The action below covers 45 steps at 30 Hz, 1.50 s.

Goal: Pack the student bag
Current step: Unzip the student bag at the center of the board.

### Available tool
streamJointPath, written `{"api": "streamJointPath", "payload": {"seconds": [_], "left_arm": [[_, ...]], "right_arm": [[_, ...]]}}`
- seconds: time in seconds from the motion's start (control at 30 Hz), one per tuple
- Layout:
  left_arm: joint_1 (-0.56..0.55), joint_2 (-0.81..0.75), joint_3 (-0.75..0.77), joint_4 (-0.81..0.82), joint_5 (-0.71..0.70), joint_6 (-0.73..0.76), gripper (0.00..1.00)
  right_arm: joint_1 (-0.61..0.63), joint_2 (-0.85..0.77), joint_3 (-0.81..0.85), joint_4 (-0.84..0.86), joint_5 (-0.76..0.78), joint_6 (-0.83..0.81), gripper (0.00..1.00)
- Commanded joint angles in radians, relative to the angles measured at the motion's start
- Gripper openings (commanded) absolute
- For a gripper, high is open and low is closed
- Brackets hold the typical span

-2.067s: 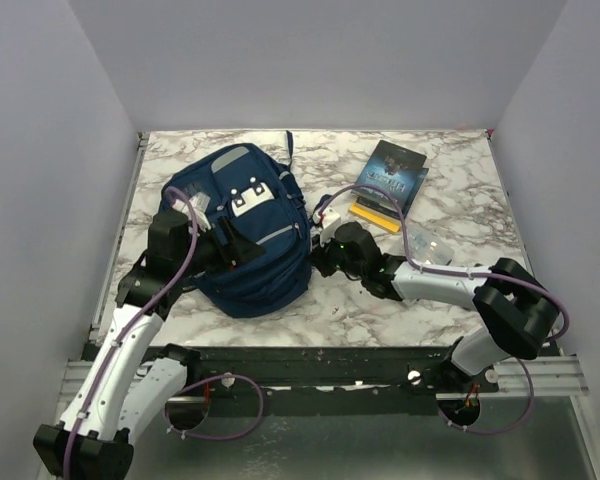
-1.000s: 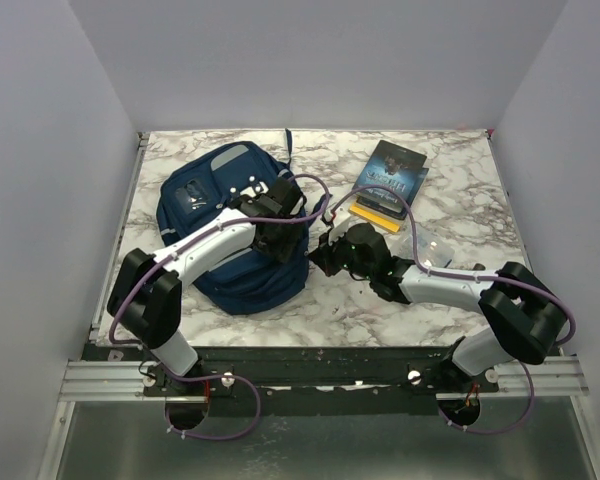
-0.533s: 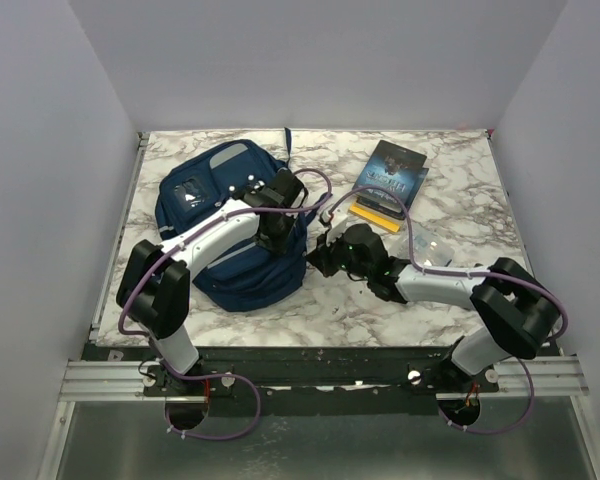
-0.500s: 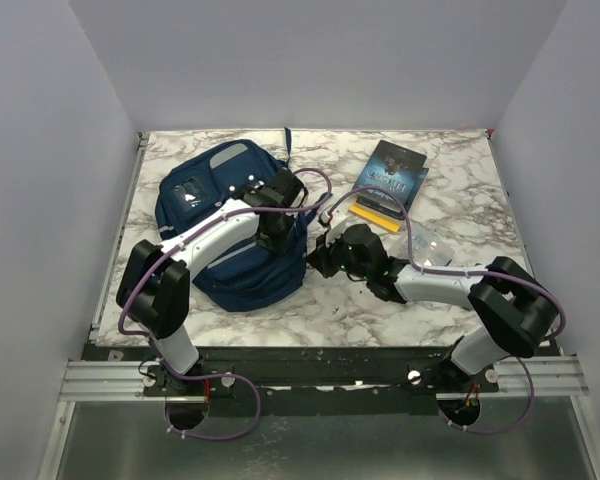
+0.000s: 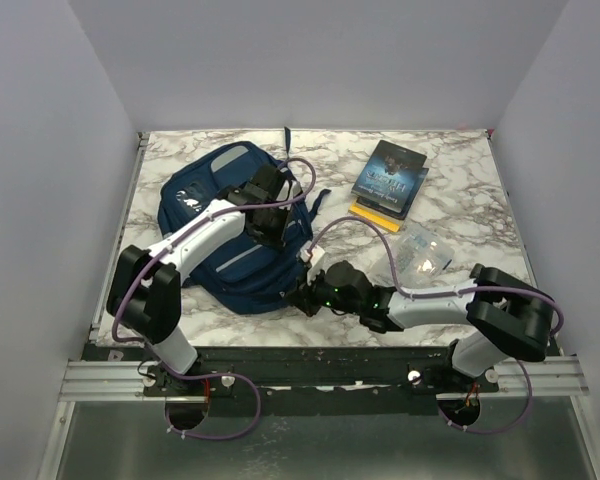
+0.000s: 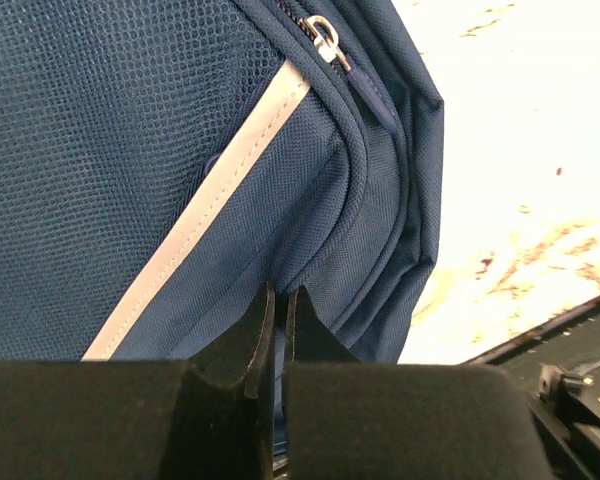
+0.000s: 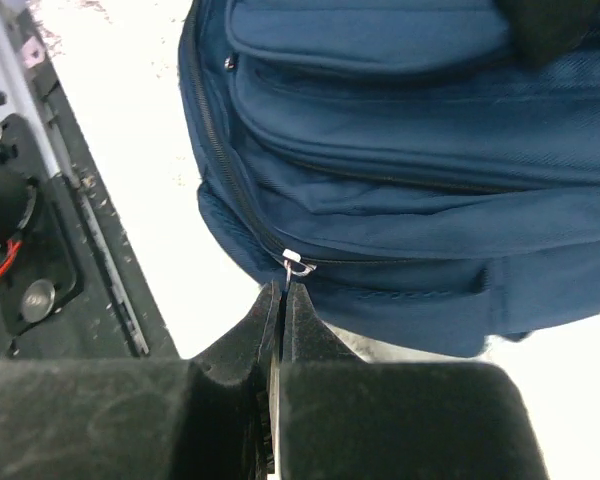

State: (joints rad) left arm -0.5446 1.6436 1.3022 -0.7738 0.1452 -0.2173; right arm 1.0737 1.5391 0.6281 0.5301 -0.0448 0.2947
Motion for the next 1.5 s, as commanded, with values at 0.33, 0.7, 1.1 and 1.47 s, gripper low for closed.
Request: {"api": "streamJointPath", "payload": {"seconds": [0.33, 0.7, 1.1, 1.47], "left_arm": [[0.059, -0.158, -0.077, 0.189, 0.152, -0.058, 0.0], [-0.093, -0.04, -0.051, 0.068, -0.265, 0.015, 0.52], [-0.186, 0.139, 0.076, -0.037, -0.557, 0.058, 0.44], [-0.157, -0.03, 0.199, -0.001, -0.209, 0.017, 0.0]], "right_arm": [[-0.035, -0.143, -0.153, 0.031, 0.109, 0.083, 0.0], [-0.047, -0.217, -0.177, 0.028, 0.079, 0.082, 0.0], [-0.047, -0.247, -0.206, 0.031, 0.076, 0.081, 0.01], [0.005, -0.254, -0.157, -0.033, 0.071, -0.021, 0.01]]}}
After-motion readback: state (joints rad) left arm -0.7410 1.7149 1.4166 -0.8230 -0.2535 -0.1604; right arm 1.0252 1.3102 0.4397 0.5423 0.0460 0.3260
